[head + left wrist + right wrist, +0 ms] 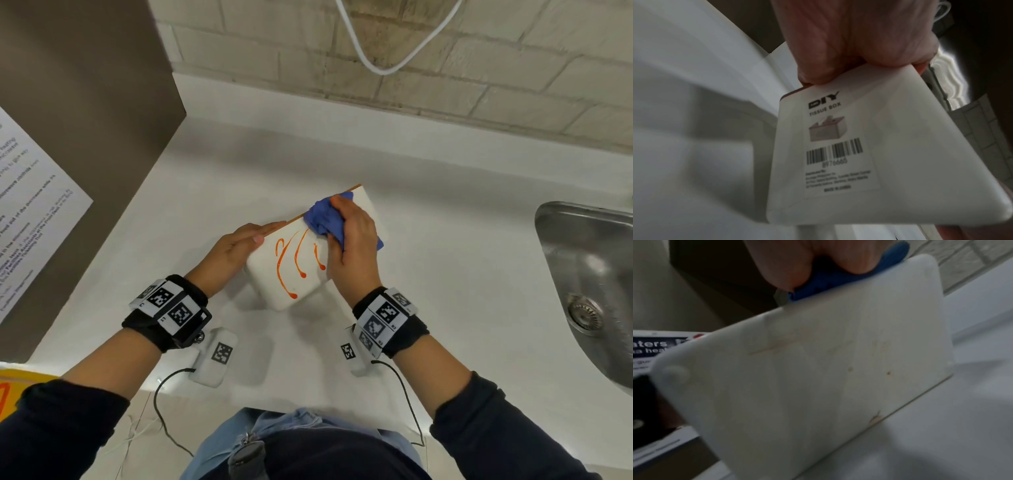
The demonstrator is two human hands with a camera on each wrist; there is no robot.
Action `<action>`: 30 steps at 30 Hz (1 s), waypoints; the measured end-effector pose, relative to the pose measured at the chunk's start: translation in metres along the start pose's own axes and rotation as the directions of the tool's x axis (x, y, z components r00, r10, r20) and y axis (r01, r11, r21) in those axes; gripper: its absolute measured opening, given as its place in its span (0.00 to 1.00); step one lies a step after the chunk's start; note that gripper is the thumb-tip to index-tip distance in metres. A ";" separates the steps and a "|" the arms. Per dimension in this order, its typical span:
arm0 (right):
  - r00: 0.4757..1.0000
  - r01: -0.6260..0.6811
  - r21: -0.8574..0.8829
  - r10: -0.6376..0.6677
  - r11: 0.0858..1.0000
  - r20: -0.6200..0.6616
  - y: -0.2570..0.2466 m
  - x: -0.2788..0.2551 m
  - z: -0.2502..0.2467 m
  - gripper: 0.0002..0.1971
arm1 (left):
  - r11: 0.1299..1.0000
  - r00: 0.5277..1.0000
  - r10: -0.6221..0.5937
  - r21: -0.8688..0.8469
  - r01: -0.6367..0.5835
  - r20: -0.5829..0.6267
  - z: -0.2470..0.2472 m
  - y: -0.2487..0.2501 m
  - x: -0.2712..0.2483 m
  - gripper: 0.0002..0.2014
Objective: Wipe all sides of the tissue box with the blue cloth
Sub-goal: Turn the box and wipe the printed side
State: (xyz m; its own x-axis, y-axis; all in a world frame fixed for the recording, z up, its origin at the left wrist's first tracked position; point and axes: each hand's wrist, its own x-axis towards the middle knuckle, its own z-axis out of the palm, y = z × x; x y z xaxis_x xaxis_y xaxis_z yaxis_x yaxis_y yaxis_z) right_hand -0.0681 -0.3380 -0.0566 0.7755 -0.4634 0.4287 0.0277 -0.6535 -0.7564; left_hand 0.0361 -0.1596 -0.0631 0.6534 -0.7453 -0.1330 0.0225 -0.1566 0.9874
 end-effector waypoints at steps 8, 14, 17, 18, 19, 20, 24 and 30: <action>0.989 0.043 0.143 -0.062 0.989 0.132 -0.021 -0.021 0.016 0.19 | 0.999 0.998 -0.031 0.026 0.032 -0.061 0.003 0.002 0.000 0.15; 0.954 0.140 0.217 -0.190 0.966 0.230 -0.030 -0.035 0.023 0.19 | 0.998 0.997 -0.051 0.021 0.052 -0.049 0.004 0.004 -0.002 0.20; 0.924 0.249 0.096 -0.267 0.964 0.273 -0.034 -0.040 0.024 0.21 | 0.998 0.998 -0.049 0.036 0.051 -0.036 0.004 0.005 -0.003 0.21; 0.909 0.283 0.022 -0.275 0.959 0.313 -0.032 -0.042 0.023 0.22 | 0.998 0.999 -0.044 0.047 0.046 -0.028 0.003 0.005 -0.003 0.22; 0.889 0.323 -0.041 -0.288 0.946 0.355 -0.029 -0.042 0.022 0.23 | 0.998 0.999 -0.044 0.054 0.045 -0.024 0.002 0.005 -0.003 0.23; 0.863 0.371 -0.084 -0.309 0.925 0.400 -0.027 -0.042 0.019 0.24 | 0.997 0.998 -0.050 0.062 0.051 -0.026 0.001 0.004 -0.003 0.25; 0.783 0.491 -0.127 -0.373 0.862 0.497 -0.019 -0.041 0.010 0.25 | 0.994 0.996 -0.076 0.078 0.080 -0.044 -0.004 0.001 0.000 0.21; 0.738 0.531 -0.101 -0.401 0.841 0.542 -0.008 -0.052 -0.007 0.26 | 0.993 0.997 -0.072 0.091 0.075 -0.033 -0.005 -0.003 0.000 0.32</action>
State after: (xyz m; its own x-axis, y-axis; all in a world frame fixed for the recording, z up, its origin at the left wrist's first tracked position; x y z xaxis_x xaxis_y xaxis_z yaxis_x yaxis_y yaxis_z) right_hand -0.1127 -0.3126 -0.0696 0.9035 0.2446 0.3520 0.3715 -0.8566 -0.3582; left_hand 0.0405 -0.1560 -0.0651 0.6745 -0.7103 -0.2013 0.0026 -0.2704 0.9627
